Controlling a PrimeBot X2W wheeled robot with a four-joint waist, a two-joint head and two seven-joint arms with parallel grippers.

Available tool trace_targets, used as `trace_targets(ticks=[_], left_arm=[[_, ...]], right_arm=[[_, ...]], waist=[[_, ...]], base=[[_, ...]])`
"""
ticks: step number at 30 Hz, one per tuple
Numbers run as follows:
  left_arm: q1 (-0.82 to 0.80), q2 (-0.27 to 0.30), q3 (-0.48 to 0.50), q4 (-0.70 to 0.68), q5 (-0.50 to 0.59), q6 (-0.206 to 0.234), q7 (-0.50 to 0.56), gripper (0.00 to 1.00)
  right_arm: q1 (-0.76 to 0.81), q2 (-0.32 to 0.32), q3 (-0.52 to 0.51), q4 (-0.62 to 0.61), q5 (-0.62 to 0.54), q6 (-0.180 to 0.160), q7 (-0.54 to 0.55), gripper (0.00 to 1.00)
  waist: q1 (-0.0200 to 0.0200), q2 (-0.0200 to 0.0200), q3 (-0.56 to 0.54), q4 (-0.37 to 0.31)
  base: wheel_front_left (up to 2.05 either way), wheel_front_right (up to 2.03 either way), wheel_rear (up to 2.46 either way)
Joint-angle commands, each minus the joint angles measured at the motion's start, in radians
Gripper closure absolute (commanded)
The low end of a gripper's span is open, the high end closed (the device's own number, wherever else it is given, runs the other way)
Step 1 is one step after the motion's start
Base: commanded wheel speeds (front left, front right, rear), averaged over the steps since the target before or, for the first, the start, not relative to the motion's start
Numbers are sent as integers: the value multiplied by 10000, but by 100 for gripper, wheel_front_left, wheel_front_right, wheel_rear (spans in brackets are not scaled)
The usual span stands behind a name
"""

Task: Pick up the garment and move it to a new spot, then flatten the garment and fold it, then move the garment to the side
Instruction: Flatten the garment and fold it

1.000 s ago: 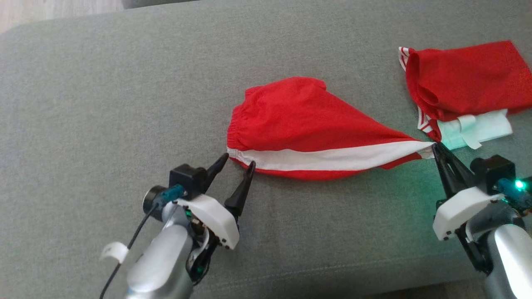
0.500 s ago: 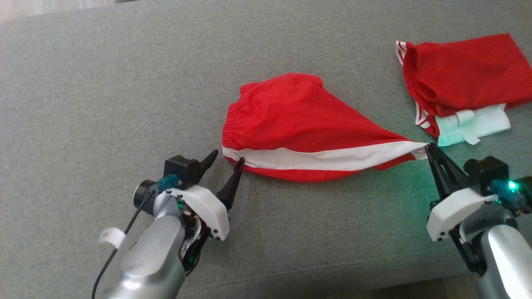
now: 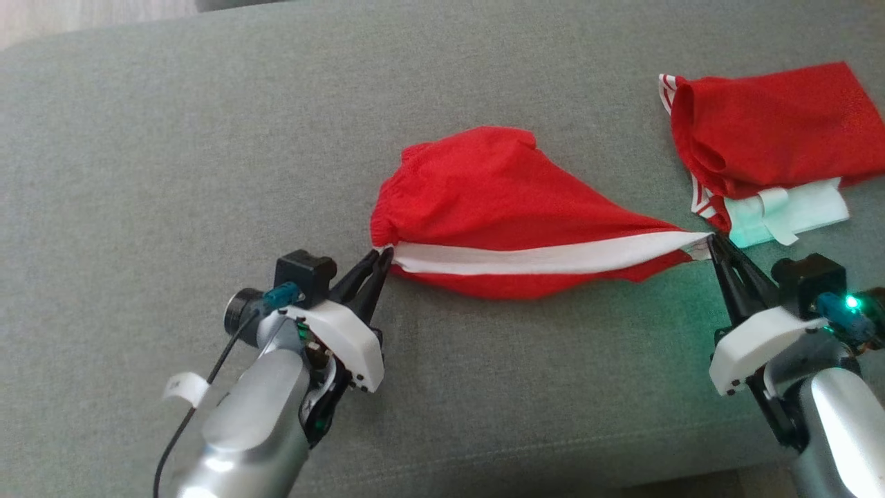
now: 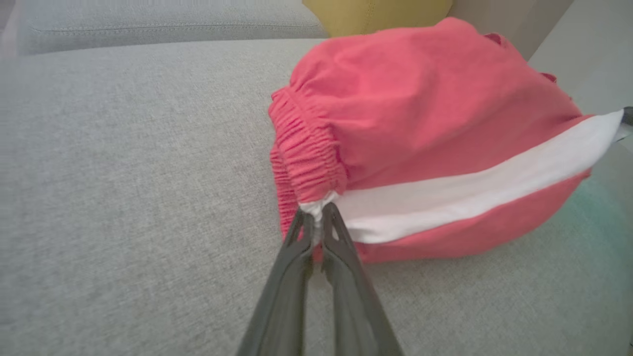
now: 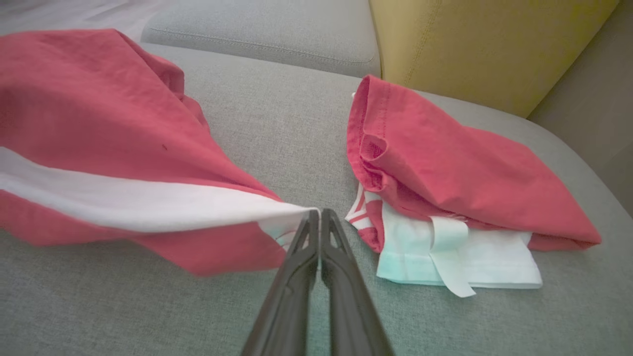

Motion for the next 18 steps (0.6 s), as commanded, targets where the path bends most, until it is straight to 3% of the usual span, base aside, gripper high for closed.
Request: trace_targets(ticks=[1, 7, 18], left_arm=[[-418, 276, 230, -417, 32, -11, -153, 100], [-416, 594, 382, -1438, 266, 208, -205, 100], [-1453, 1591, 1065, -4612, 427, 734, 434, 100]], right_arm=[[-242, -168, 94, -319, -93, 65, -146, 100], [-486, -358, 114, -658, -153, 65, -370, 100], [-2924, -936, 526, -1585, -341, 65, -1123, 100]], waist=[[0, 0, -102, 61], [0, 0, -457, 204], [0, 0, -1508, 263]], base=[[0, 0, 0], [0, 0, 0], [0, 0, 0]])
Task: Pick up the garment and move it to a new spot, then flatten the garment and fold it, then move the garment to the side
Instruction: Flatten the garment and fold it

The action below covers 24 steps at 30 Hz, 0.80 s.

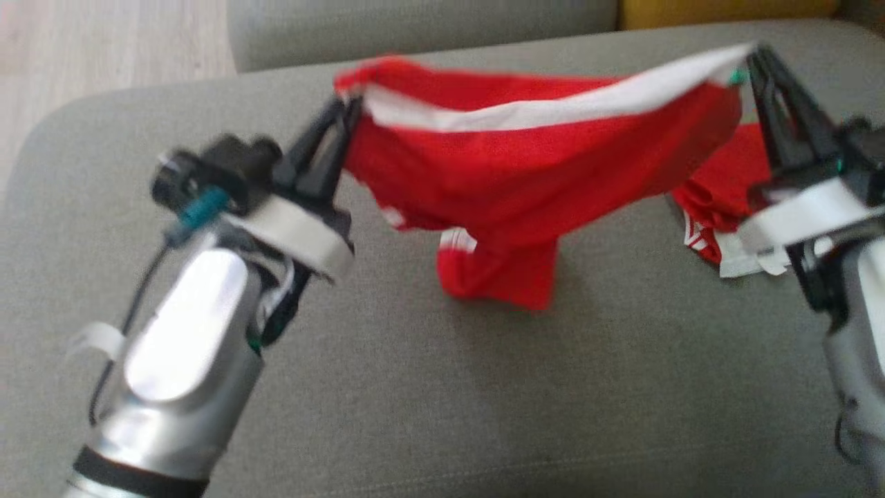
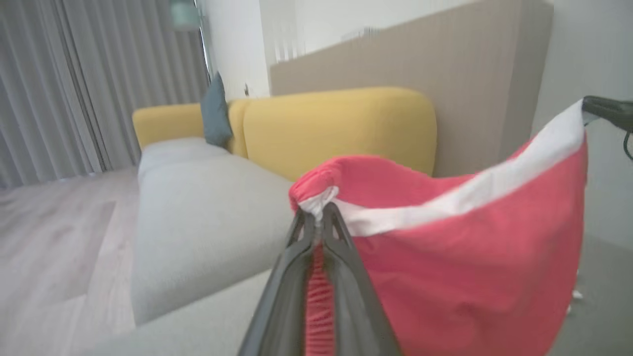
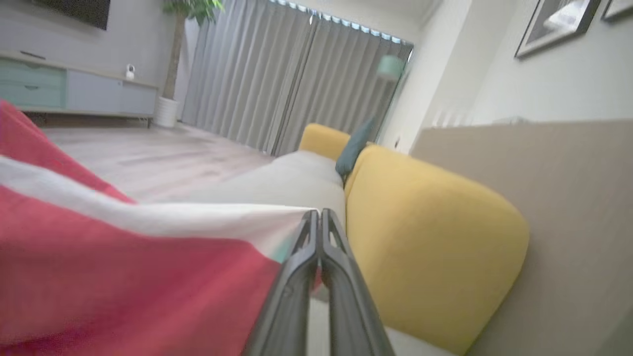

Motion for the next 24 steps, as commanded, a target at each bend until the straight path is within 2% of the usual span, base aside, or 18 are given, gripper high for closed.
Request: trace_targets(ticks=[1, 5, 9, 14, 19, 24], left_arm=[[-619, 306, 480, -503, -34, 88, 57, 100], [-802, 439, 948, -1516, -267, 487, 483, 100], [-574, 675, 1210, -2342, -349, 848, 914, 100], [338, 1028, 1326, -3365, -550, 1128, 1511, 100], [1365, 1581, 1476, -4655, -755, 1329, 2184, 100], [1476, 2068, 1734, -5612, -858, 1425, 2825, 100]], right_arm=[[-407, -208, 178, -376, -94, 65, -114, 100], [-1132, -163, 404, -433, -90, 65, -258, 100], [-1183, -75, 538, -608, -69, 65, -196, 100], [-390, -219, 632, -1102, 62, 65, 158, 100], [706, -328, 215, -2157, 84, 65, 603, 100], [1146, -406, -5, -3018, 56, 65, 1133, 100]], waist=[[0, 0, -238, -21], [0, 0, -644, -77], [0, 0, -848, -121], [0, 0, -956, -136], [0, 0, -993, -117], [0, 0, -862, -114]], base=[[0, 0, 0], [0, 0, 0], [0, 0, 0], [0, 0, 0], [0, 0, 0], [0, 0, 0]])
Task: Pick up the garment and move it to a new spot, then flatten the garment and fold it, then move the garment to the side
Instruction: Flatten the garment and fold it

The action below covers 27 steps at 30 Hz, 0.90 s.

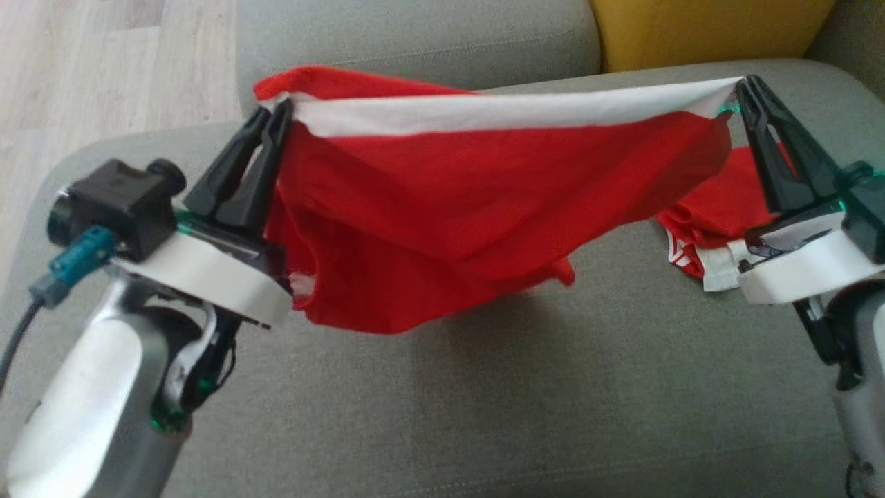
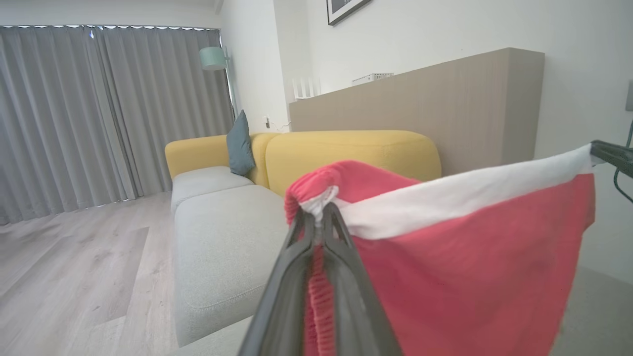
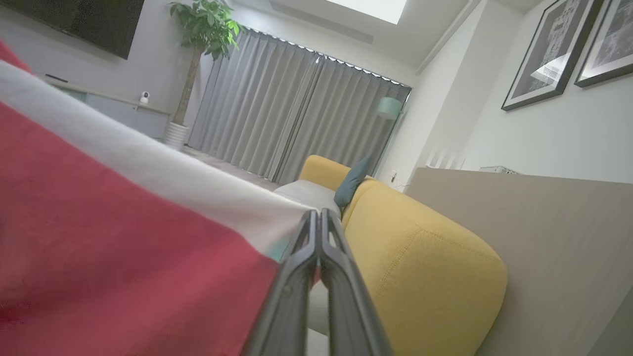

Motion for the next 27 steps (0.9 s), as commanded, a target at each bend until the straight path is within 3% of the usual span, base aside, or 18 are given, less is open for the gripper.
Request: trace_targets(ticks=[1, 8, 15, 20, 27], left_arm=[[-839, 460, 606, -424, 30, 0, 195, 100], [-2857, 466, 416, 810, -78, -623, 855, 100], [-6800, 51, 454, 4022, 288, -1374, 180, 100], [-9598, -506, 772, 6349, 591, -1312, -1238, 100], [-10972, -1075, 885, 8528, 736, -1274, -3004, 100]], right_arm=[[-409, -258, 19, -400, 16, 65, 234, 100], [-2378, -710, 751, 460, 477, 65, 712, 100], [-7063, -1088, 2205, 3492, 923, 65, 218, 100], [-10261, -507, 2305, 6080, 514, 65, -1029, 100], [-11514, 511, 1645, 8305, -102, 65, -2609, 100]], waist=[[0, 0, 120, -2], [0, 0, 1533, 8], [0, 0, 3552, -46], [0, 0, 4486, -62], [0, 0, 5051, 27]], base=[[0, 0, 0], [0, 0, 0], [0, 0, 0], [0, 0, 0], [0, 0, 0]])
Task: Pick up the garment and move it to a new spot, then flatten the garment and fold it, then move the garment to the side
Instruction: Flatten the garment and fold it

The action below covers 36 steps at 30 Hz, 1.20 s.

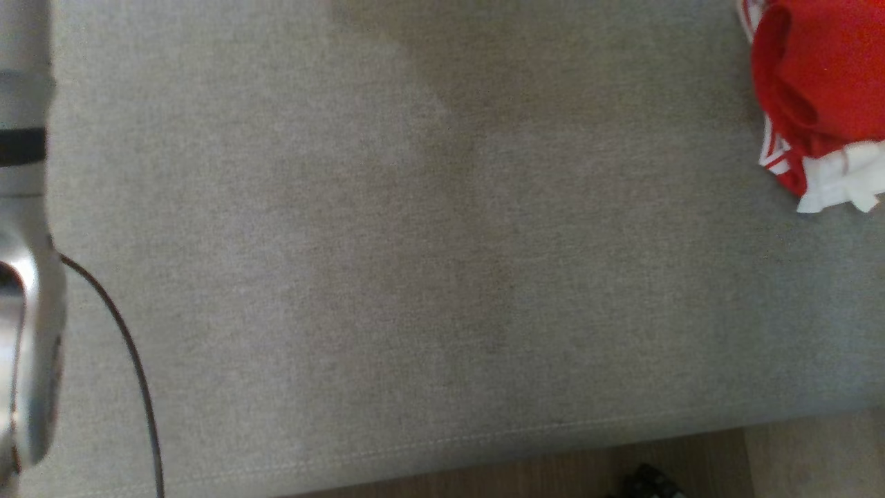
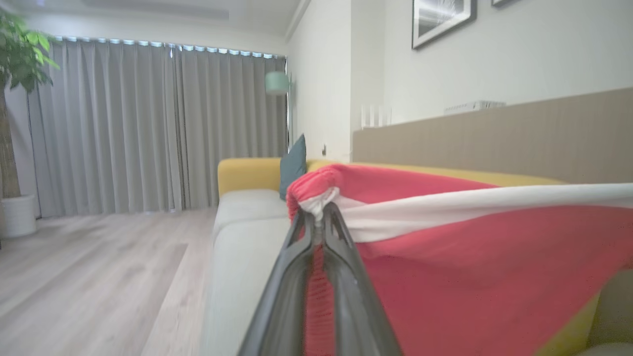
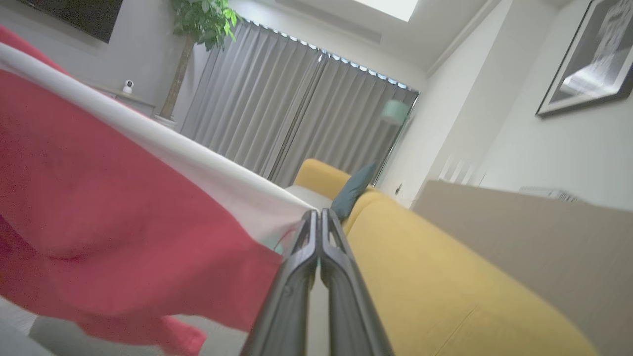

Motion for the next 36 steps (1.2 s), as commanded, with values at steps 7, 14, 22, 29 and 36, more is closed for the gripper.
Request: trace_targets(ticks=[7, 14, 22, 29, 36], left_arm=[[807, -108, -164, 1169, 166, -417, -394, 100], [3237, -217, -324, 969, 286, -704, -414, 100], [6237, 137, -1683, 876, 525, -850, -416, 100], [7696, 589, -2860, 236, 206, -856, -416, 100], [8906, 920, -3337, -383, -109, -857, -413, 100]], right_arm=[[1098, 727, 289, 1412, 171, 63, -457, 100], [2863, 614, 1499, 2341, 866, 63, -580, 100], [4911, -244, 3803, 2523, 2368, 63, -210, 100], [5933, -1518, 5462, 1531, 3905, 63, 451, 100], [6667, -2770, 6755, -38, 5304, 63, 1123, 100]], waist=[[-3, 1, 469, 306], [-3, 1, -152, 610], [-3, 1, -1547, 748], [-3, 1, -2430, 713], [-3, 1, -3360, 477]], base=[[0, 0, 0], [0, 0, 0], [0, 0, 0], [0, 0, 0], [0, 0, 0]])
